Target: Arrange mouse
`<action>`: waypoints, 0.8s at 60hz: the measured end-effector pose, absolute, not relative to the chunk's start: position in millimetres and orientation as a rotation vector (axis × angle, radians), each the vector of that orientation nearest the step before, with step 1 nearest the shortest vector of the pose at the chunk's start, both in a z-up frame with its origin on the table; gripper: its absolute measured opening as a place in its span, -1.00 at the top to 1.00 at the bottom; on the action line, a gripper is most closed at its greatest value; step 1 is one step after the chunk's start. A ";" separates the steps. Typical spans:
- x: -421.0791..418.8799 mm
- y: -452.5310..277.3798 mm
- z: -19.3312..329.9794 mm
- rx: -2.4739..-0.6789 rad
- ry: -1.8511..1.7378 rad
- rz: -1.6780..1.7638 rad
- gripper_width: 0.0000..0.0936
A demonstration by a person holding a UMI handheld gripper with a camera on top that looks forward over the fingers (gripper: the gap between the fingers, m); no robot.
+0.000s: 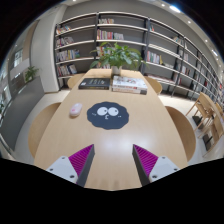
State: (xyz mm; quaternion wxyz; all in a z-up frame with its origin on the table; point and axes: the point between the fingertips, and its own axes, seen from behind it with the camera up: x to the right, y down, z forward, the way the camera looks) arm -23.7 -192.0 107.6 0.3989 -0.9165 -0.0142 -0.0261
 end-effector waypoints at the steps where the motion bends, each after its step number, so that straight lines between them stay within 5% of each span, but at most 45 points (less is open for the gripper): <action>1: -13.4 -206.2 123.3 -2.341 -0.046 -0.053 -0.64; 6: -66.5 -189.9 70.7 -2.381 -0.070 -0.021 -0.63; 19: -158.5 -132.9 21.4 -2.431 -0.088 0.067 -0.67; 48: -221.9 53.2 -15.1 -2.428 -0.011 0.035 -0.65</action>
